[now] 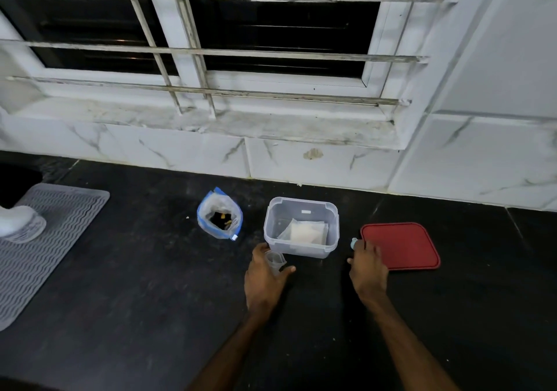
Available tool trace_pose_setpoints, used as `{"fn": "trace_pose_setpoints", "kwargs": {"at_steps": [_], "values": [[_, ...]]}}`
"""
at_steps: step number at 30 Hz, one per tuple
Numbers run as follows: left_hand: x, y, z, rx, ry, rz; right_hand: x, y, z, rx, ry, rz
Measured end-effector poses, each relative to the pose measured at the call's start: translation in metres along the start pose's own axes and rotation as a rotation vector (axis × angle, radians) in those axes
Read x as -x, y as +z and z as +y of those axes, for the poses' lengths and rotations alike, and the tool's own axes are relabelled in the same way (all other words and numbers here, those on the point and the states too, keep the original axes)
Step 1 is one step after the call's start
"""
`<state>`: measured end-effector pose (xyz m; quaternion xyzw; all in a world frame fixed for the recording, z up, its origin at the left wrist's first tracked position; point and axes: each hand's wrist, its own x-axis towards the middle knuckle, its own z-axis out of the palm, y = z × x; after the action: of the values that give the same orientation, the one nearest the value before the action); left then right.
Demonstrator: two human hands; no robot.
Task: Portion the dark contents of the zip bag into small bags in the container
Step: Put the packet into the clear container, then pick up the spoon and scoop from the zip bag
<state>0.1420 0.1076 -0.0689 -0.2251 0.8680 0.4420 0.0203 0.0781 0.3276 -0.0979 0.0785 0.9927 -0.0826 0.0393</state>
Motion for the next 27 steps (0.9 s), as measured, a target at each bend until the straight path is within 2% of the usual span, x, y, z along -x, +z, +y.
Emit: {"fn": "trace_pose_setpoints", "kwargs": {"at_steps": [5, 17, 21, 24, 27], "values": [[0.002, 0.003, -0.001, 0.007, -0.026, 0.001, -0.007, 0.008, 0.003, -0.011, 0.032, -0.004], [-0.015, -0.009, -0.009, 0.138, -0.009, -0.128, -0.019, 0.008, 0.000, 0.015, 0.064, 0.014], [-0.015, -0.027, -0.011, 0.148, 0.075, -0.058, -0.016, 0.009, -0.001, 0.012, 0.041, 0.041], [-0.020, -0.052, -0.013, 0.155, 0.113, 0.102, -0.016, -0.002, -0.001, -0.186, 0.143, 0.150], [-0.037, -0.082, -0.023, 0.228, 0.055, 0.324, -0.020, -0.045, -0.012, -0.742, 0.268, 0.375]]}}
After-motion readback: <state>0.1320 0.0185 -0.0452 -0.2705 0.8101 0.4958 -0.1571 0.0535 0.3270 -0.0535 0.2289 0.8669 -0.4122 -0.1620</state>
